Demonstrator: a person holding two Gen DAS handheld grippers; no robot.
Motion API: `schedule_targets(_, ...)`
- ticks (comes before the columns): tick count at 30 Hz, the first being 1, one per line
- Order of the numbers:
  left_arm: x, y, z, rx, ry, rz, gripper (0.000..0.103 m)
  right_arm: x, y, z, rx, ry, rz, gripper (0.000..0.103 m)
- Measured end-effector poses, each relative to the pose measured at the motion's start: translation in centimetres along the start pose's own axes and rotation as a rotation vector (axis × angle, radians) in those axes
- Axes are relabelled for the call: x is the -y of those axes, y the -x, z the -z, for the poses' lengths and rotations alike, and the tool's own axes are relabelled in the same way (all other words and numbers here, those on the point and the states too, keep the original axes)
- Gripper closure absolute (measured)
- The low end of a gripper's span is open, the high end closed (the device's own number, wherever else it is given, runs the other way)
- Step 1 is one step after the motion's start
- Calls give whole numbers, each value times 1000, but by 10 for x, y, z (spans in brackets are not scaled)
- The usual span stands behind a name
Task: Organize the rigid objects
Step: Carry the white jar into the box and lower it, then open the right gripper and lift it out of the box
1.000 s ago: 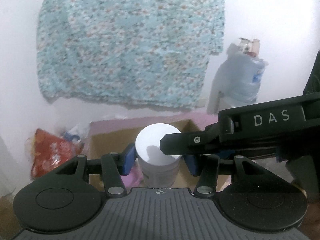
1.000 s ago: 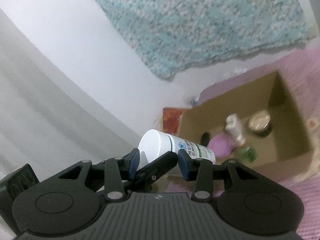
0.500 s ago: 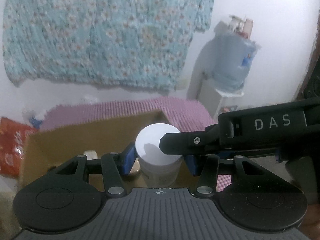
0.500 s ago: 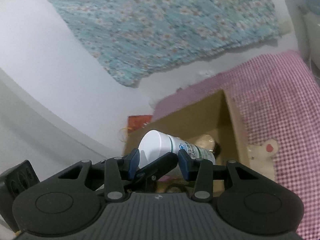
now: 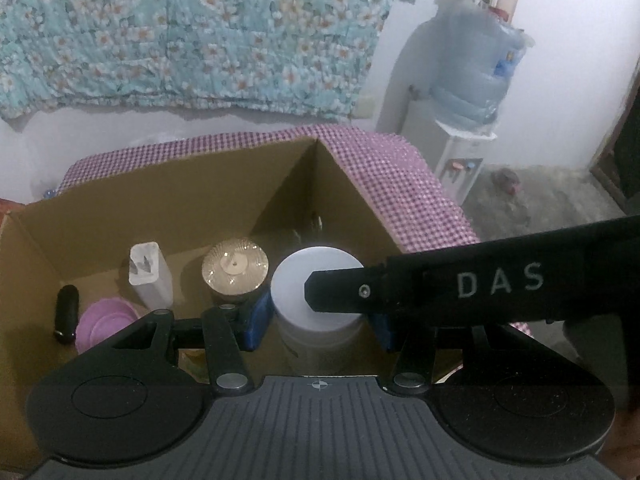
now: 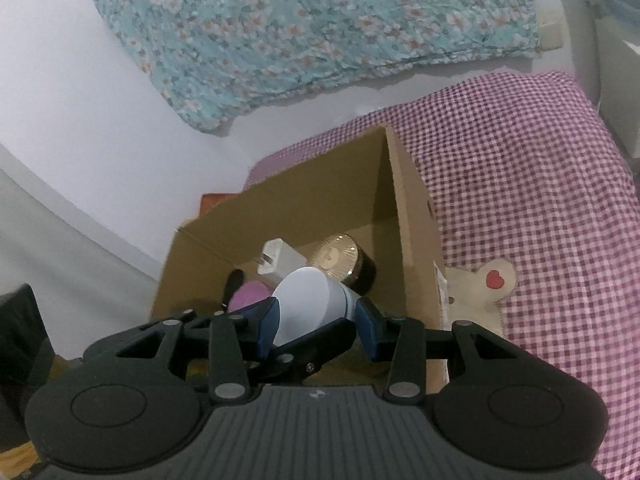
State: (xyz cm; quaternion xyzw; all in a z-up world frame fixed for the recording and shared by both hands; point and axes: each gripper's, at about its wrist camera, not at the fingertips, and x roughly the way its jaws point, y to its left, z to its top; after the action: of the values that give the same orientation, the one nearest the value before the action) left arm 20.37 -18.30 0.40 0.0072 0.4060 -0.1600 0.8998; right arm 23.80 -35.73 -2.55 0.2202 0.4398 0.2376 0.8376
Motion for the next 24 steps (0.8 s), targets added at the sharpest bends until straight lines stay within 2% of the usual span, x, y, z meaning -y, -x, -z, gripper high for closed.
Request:
schedule_targets(6, 4, -5, 1, -22, -19, -20, 51, 2, -4, 1, -5, 6, 16, 57)
schedule_targets(10, 5, -1, 0, -20, -25, -26, 46, 5, -2, -1, 1, -9, 2, 55)
schedule_targets(13, 5, 3, -1, -23, -32, -39, 31, 4, 2, 0, 20, -16, -3, 49)
schedule_targets(15, 5, 9, -1, -18, -34, -50, 29, 3, 7, 1, 35, -22, -7, 48)
schedule_targets(17, 4, 16, -2, -14, -27, -55, 21, 3, 15, 2, 57, -32, -21, 48)
schedule_targets(19, 2, 27, -2, 7, -23, -57, 18, 2, 23, 4, 84, -43, -33, 48)
schedule_targets(24, -4, 64, -4, 75, -7, -53, 3, -8, 53, 8, 158, -43, -49, 42)
